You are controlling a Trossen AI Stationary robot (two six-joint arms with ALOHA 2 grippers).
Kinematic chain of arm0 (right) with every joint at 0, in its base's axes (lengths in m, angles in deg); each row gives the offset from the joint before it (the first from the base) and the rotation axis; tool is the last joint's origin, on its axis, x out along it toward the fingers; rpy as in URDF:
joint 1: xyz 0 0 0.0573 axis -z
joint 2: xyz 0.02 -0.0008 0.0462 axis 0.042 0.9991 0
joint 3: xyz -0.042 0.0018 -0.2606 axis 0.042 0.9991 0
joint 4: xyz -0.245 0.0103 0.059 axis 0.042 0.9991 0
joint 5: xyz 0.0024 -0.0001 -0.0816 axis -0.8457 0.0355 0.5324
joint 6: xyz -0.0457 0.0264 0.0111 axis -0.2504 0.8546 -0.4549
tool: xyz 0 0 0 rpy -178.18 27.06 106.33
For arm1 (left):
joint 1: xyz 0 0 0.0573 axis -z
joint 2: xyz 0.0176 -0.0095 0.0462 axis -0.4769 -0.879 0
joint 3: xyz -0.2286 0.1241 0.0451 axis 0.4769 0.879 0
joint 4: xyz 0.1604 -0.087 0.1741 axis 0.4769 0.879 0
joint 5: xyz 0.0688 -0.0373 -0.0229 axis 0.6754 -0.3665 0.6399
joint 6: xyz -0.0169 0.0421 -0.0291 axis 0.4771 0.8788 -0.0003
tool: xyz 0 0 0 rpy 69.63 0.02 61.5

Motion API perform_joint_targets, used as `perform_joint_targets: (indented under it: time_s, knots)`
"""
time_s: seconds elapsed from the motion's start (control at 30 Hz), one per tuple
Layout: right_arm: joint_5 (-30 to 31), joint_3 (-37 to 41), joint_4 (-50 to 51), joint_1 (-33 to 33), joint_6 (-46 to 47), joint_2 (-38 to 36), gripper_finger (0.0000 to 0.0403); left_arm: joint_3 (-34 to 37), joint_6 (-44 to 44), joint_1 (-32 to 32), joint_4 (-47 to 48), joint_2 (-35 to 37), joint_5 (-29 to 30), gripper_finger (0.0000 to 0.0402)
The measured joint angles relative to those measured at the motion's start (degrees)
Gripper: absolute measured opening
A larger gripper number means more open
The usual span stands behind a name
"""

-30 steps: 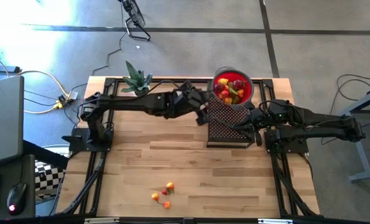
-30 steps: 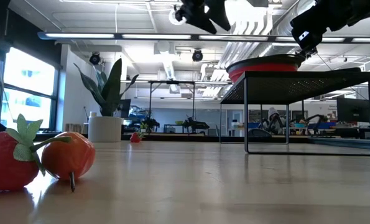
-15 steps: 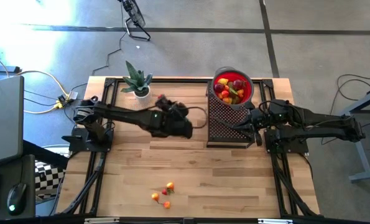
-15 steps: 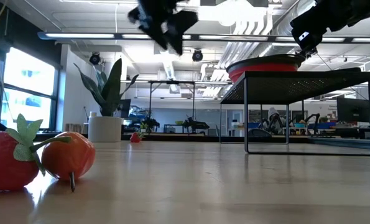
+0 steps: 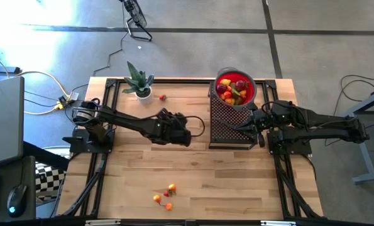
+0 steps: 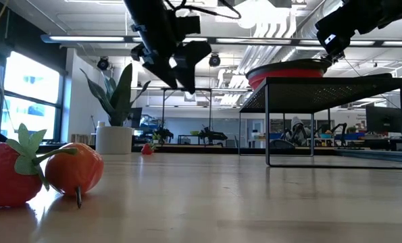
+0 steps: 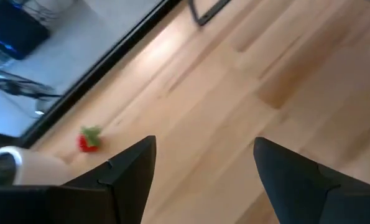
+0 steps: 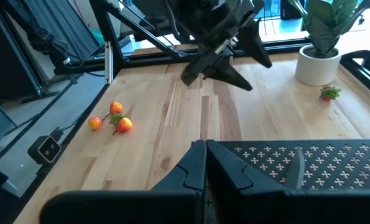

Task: Pick & Place Fruit
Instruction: Adjust the plant

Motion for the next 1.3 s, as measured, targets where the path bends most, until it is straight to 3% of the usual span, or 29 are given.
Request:
perform_joint_targets:
  time_s: [0.2, 0.53, 0.6, 0.8, 1.1, 1.3]
  knots:
    - [0.0, 0.0, 0.0, 0.0, 0.0, 0.0, 0.0005, 0.0, 0.3, 0.0, -4.7, 0.0, -8.2, 0.0264]
    - [0.2, 0.0, 0.0, 0.0, 0.0, 0.0, 0.0005, 0.0, 8.4, 0.0, -5.3, 0.0, -9.3, 0.0264]
    - [0.3, 0.0, 0.0, 0.0, 0.0, 0.0, 0.0005, 0.0, 13.5, -0.6, -5.0, 0.0, -9.3, 0.0264]
    - [0.3, 0.0, 0.0, 0.0, 0.0, 0.0, 0.0005, 4.7, 20.5, -5.6, -5.4, 1.7, -15.7, 0.0264]
    - [0.3, 0.0, 0.0, 0.0, -0.4, 0.4, 0.0005, 20.7, 29.0, -15.7, -27.7, 10.3, -27.5, 0.0264]
    - [0.5, 0.0, -0.1, 0.0, -0.4, 0.4, 0.0005, 34.4, 29.9, -18.9, -48.0, 16.9, -29.9, 0.0264]
